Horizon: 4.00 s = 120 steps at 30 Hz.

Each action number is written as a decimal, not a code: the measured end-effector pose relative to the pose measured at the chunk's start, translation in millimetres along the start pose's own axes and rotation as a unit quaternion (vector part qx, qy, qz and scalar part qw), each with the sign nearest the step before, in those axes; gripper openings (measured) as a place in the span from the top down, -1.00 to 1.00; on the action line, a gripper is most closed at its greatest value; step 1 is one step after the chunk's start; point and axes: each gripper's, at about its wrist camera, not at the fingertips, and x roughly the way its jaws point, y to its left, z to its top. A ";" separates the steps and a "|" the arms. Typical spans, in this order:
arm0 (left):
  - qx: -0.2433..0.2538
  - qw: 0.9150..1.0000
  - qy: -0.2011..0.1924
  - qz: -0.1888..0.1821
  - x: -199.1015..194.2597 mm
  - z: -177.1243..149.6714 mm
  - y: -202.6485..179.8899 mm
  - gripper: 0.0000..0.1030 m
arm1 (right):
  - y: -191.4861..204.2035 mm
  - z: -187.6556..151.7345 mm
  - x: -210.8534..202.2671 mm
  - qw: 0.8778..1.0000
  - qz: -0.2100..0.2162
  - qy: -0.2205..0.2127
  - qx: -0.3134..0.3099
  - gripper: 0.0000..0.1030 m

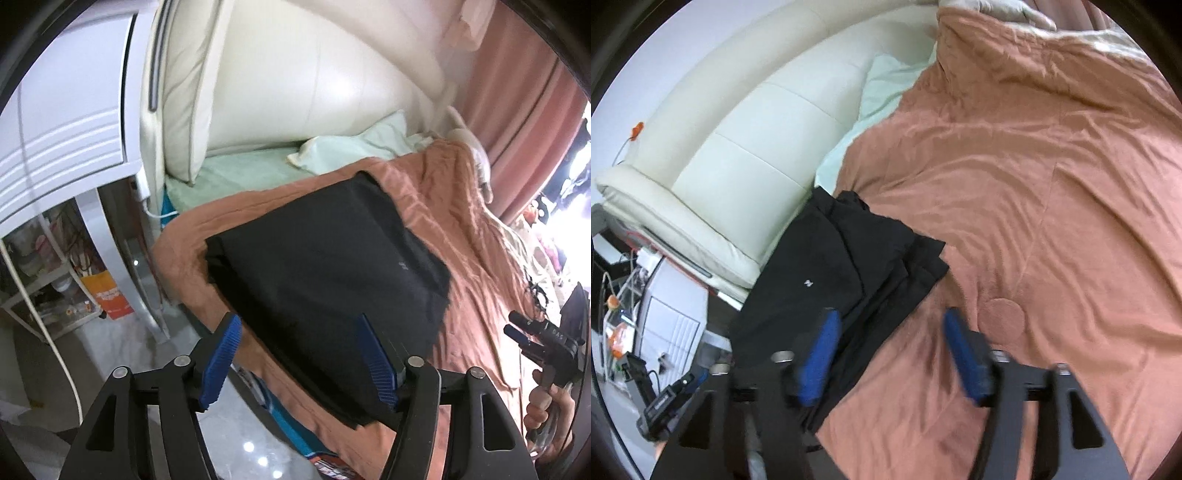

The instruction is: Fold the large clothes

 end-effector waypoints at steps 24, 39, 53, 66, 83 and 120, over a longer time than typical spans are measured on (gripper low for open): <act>0.094 0.991 -0.077 -0.047 -139.4 -62.1 -124.3 -0.99 | 24.3 -63.7 -203.3 0.995 -0.014 -0.064 -0.076 -0.99; 0.114 0.983 -0.111 -0.091 -223.8 -125.5 -168.5 -0.99 | 16.2 -134.9 -311.0 0.989 -0.037 -0.110 -0.090 -0.99; 0.147 0.976 -0.114 -0.113 -265.7 -202.7 -170.3 -0.99 | -6.5 -220.6 -384.7 0.982 -0.079 -0.149 -0.089 -0.99; 0.182 0.965 -0.129 -0.139 -293.2 -256.3 -167.9 -0.99 | -25.4 -305.1 -419.2 0.973 -0.109 -0.182 -0.092 -0.99; 0.205 0.953 -0.150 -0.165 -318.6 -314.5 -168.2 -0.99 | -22.0 -397.2 -459.2 0.956 -0.134 -0.244 -0.088 -0.99; 0.222 0.947 -0.181 -0.147 -333.5 -335.5 -158.1 -0.99 | -2.5 -412.4 -455.9 0.954 -0.143 -0.238 -0.109 -0.99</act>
